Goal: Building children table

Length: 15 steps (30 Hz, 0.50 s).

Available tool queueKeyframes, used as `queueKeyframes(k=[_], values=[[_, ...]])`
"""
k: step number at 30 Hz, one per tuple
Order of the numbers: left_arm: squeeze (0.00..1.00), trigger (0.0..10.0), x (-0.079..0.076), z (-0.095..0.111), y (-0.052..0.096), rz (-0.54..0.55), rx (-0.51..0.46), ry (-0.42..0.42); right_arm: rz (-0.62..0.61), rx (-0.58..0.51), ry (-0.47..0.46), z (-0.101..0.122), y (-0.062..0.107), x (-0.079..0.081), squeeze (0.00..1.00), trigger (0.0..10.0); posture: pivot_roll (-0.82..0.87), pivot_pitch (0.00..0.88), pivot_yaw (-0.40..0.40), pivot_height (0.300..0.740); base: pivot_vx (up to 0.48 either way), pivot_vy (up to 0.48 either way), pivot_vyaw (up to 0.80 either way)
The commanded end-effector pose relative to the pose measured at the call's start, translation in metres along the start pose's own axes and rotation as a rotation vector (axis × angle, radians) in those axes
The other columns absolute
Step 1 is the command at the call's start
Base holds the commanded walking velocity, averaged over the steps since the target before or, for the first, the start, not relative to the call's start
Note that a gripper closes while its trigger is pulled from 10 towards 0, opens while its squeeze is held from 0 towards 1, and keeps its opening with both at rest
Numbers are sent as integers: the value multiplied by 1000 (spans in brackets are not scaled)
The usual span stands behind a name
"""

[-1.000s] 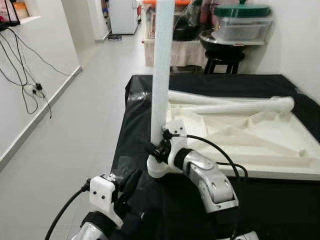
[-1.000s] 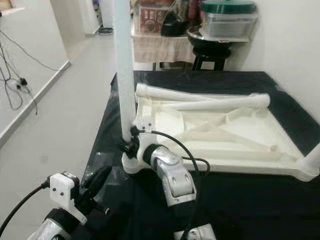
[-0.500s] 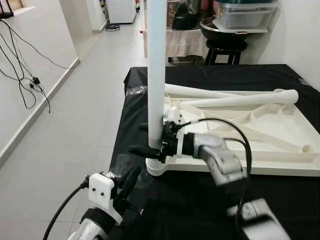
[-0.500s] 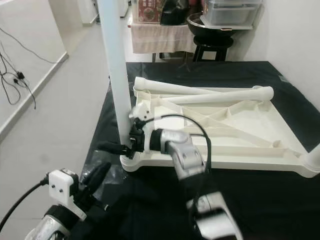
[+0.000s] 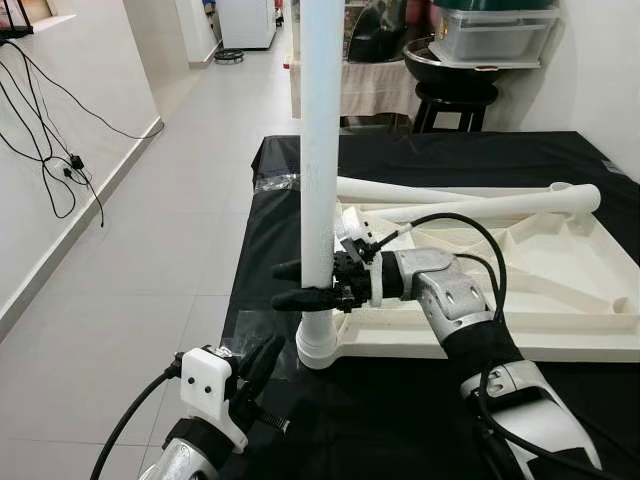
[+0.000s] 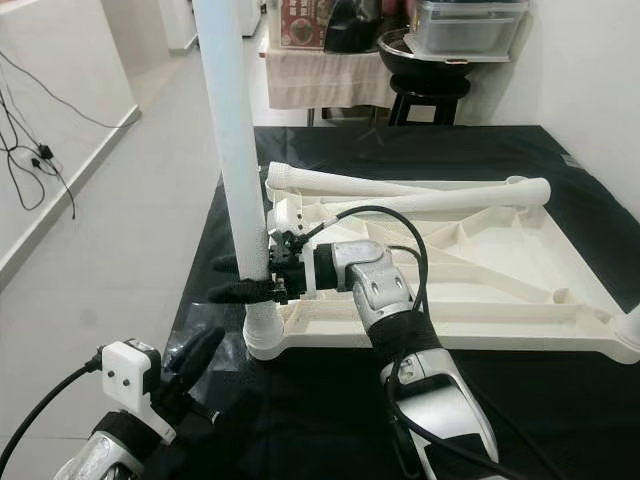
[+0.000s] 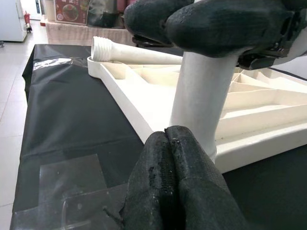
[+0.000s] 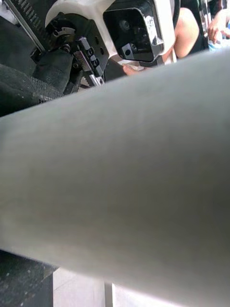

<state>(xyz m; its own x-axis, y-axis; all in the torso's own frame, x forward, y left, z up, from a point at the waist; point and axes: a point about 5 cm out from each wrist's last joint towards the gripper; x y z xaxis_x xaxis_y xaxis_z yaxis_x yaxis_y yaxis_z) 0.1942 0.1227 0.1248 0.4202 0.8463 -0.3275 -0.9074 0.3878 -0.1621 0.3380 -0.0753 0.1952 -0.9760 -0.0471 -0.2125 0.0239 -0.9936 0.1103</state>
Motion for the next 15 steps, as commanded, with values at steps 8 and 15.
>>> queueKeyframes(k=[8,15], values=[[0,10000,1,1,5,9,7,-5,-782,196,-222,-47,3,26,0,0,-3,88,-15,740,0,0,0],[0,10000,1,2,6,11,9,-8,-962,306,-303,-64,5,58,0,0,-13,85,6,740,0,0,0]])
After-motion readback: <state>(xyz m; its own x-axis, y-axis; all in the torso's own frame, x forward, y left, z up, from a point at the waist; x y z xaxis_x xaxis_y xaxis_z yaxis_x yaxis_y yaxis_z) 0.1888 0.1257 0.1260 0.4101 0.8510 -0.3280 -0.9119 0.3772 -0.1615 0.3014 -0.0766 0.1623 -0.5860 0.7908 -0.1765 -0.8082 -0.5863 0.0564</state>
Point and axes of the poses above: a point about 5 cm out from each wrist's last joint towards the gripper, its own y axis pointing back from the gripper into the wrist, its own z axis along the axis of the wrist's last joint, x = y × z, and after that the axes turned 12 degrees about y, right-handed
